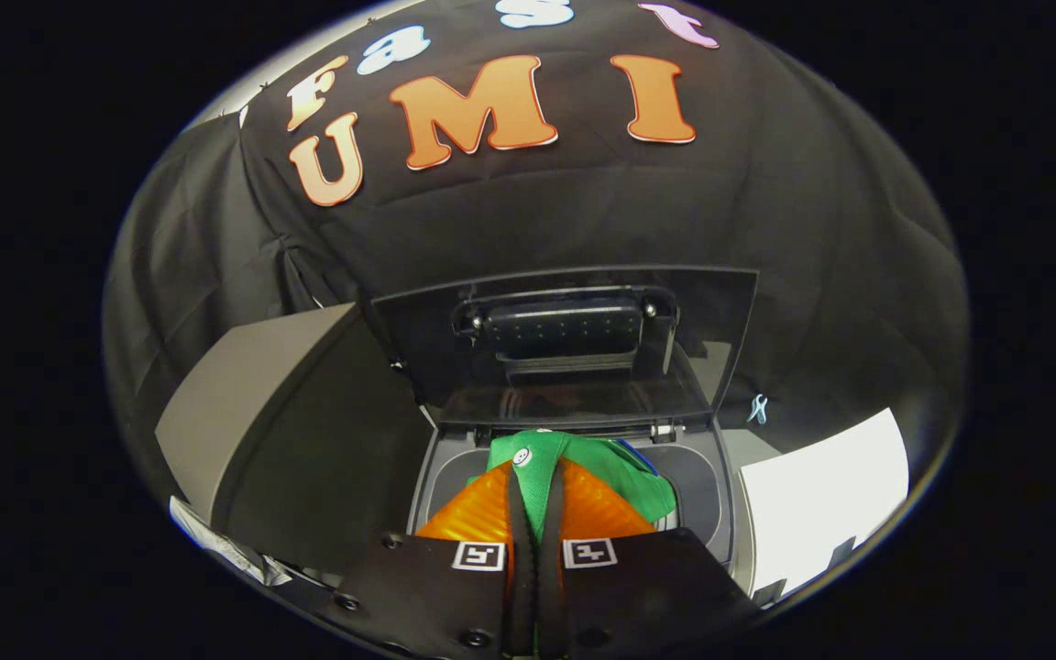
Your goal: Put the clothes into the washing machine and then close the washing machine lid.
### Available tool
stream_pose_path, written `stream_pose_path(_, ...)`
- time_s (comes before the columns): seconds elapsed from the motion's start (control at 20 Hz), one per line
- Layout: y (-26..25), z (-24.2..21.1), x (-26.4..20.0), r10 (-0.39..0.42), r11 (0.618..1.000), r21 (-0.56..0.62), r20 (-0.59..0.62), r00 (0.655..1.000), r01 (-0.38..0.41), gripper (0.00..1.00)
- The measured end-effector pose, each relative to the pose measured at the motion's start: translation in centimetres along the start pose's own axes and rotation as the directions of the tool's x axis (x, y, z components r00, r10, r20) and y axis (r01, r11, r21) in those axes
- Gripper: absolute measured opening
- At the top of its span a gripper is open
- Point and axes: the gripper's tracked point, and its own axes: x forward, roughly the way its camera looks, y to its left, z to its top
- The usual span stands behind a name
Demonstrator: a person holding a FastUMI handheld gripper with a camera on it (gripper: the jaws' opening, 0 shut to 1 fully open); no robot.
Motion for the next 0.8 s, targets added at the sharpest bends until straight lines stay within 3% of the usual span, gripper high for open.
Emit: stream_pose_path(0.8,-3.1,-9.1,9.6,-0.07,0.997,0.015,-0.184,0.98,0.074,0.1)
